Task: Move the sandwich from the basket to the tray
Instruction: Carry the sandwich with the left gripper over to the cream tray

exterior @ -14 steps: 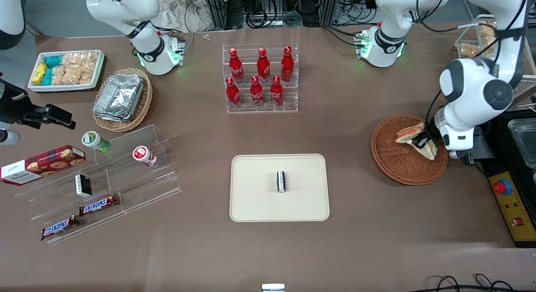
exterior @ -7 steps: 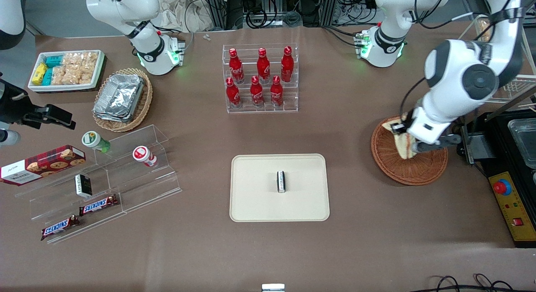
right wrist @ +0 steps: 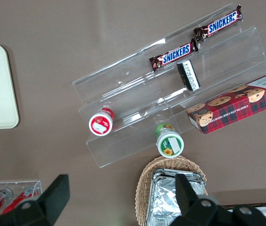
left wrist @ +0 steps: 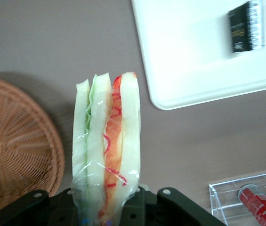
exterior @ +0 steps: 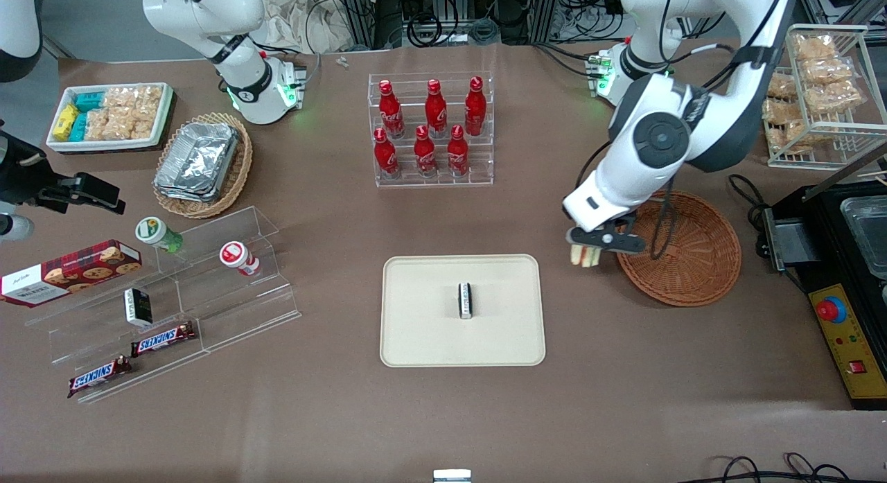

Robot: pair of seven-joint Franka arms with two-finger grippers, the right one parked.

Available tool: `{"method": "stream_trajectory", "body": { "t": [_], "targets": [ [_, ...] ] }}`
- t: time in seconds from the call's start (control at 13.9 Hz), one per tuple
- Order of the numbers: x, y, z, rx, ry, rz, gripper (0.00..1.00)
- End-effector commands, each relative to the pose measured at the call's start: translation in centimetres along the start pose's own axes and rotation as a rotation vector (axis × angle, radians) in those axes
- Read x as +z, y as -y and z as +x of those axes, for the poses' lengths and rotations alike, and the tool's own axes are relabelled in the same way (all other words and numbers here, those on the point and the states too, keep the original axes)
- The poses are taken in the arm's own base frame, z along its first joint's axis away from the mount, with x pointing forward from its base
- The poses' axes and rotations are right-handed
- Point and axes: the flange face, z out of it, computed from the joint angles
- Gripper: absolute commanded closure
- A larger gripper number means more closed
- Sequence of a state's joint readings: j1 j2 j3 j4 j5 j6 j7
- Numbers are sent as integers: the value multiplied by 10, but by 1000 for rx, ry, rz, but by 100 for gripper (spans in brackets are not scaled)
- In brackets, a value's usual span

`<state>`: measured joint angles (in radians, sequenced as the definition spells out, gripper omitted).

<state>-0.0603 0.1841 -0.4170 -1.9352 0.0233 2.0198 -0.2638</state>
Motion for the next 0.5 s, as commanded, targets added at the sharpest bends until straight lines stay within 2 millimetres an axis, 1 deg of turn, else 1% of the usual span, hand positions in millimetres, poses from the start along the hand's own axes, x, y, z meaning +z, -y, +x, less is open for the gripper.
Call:
{"method": "stream_trajectory", "body": {
  "t": [0.0, 0.07, 0.14, 0.22, 0.29, 0.36, 0.43],
  "targets": [
    [18, -12, 35, 15, 3, -8, 100],
    [28, -23, 47, 16, -6, -20, 100],
    [42, -36, 56, 6, -14, -16, 100],
    [61, -48, 62, -8, -21, 22, 100],
    [80, -53, 71, -41, -40, 65, 100],
    [92, -69, 76, -56, -61, 73, 100],
    [104, -78, 84, -72, -67, 65, 100]
  ]
}}
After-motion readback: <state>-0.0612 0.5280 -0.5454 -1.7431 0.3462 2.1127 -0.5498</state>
